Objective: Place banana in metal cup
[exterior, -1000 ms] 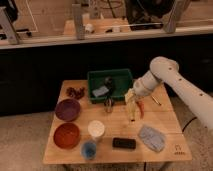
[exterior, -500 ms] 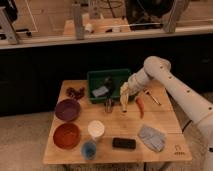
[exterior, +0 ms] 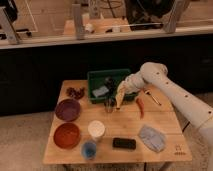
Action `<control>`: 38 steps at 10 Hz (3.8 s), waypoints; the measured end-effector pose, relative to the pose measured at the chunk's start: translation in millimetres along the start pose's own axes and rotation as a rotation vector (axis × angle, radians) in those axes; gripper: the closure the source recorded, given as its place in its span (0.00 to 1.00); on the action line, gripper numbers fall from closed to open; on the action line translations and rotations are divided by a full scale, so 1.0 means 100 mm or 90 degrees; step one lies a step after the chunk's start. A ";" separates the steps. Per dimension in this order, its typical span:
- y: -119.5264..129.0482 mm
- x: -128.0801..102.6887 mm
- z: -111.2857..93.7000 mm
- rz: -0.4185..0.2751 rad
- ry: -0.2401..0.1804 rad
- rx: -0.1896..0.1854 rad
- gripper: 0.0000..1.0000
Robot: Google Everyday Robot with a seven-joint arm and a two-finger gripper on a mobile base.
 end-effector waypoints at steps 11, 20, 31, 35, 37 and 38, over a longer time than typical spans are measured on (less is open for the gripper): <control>-0.24 0.29 0.23 0.034 0.074 0.079 1.00; -0.27 0.20 0.49 -0.088 0.068 0.134 1.00; -0.29 -0.03 0.51 -0.242 0.103 0.198 0.40; -0.29 0.00 0.52 -0.235 0.106 0.185 0.20; -0.29 0.00 0.52 -0.235 0.106 0.185 0.20; -0.29 0.00 0.52 -0.235 0.106 0.185 0.20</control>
